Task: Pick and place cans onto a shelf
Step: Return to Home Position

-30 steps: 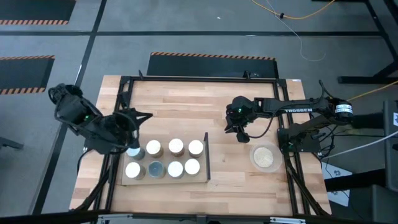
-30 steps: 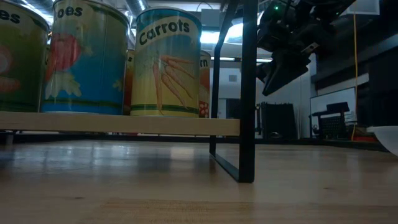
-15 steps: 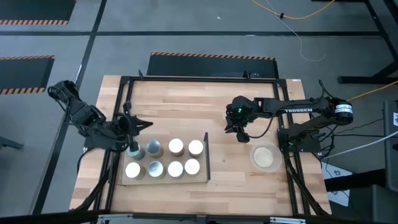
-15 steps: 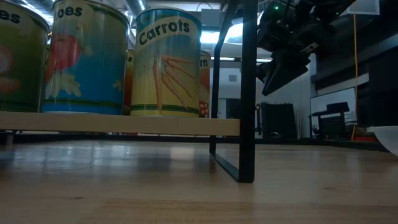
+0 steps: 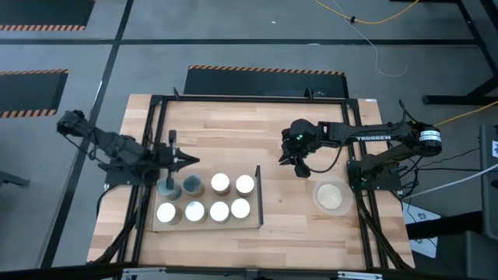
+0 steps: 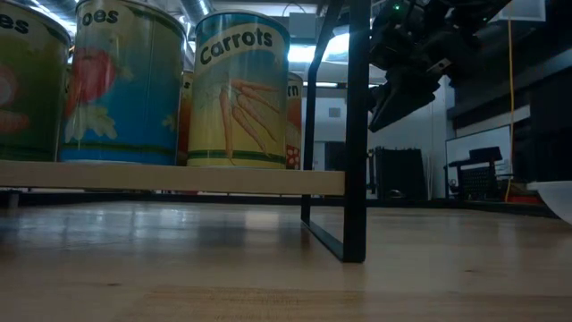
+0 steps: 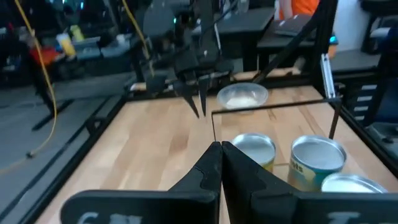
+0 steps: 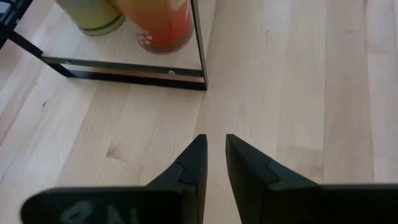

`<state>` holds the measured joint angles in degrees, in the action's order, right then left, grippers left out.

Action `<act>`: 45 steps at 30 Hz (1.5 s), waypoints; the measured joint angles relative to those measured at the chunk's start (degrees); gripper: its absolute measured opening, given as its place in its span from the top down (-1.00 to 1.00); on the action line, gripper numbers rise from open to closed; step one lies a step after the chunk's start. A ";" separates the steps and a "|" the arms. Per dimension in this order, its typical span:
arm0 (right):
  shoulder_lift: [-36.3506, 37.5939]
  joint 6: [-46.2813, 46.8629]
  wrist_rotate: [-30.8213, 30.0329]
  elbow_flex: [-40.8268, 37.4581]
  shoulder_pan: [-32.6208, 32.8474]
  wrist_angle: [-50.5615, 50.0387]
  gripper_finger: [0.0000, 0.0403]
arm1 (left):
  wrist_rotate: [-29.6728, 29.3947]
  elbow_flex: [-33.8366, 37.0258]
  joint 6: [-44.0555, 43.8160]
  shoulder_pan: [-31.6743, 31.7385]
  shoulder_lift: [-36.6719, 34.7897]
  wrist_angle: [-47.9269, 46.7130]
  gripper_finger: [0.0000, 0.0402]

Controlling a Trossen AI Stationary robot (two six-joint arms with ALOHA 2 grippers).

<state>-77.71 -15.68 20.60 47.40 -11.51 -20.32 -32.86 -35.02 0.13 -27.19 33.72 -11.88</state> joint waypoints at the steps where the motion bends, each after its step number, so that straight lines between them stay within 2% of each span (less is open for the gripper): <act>1: 0.00 0.00 0.00 0.00 0.00 0.02 0.69 | 1.69 1.08 1.38 1.42 -0.67 1.80 1.00; 9: 0.00 0.06 0.00 0.00 0.00 0.00 0.69 | 14.17 4.26 4.09 11.51 -5.29 4.17 1.00; 15: 0.00 0.20 0.00 0.00 0.02 -0.16 0.69 | 19.34 4.32 8.25 14.94 -10.27 2.55 1.00; 21: 0.00 0.22 0.01 0.00 0.00 -0.26 0.69 | 19.76 4.38 7.75 15.47 -18.95 -4.93 1.00; 26: 0.00 0.22 0.01 0.00 0.00 -0.26 0.69 | 20.37 7.01 9.49 15.47 -25.82 -5.22 1.00; 32: 0.00 0.24 0.02 0.00 0.02 -0.24 0.69 | 20.35 14.44 9.81 15.44 -33.65 -2.84 1.00; 40: 0.00 0.24 0.02 0.00 0.00 -0.02 0.69 | 18.78 21.28 10.76 15.47 -33.55 1.66 1.00; 45: 0.00 0.24 0.02 0.00 0.00 -0.03 0.69 | 19.02 26.04 12.45 15.47 -33.58 10.25 1.00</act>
<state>-77.71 -15.44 20.62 47.40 -11.50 -20.35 -13.85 -8.99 12.59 -11.73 0.14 -1.63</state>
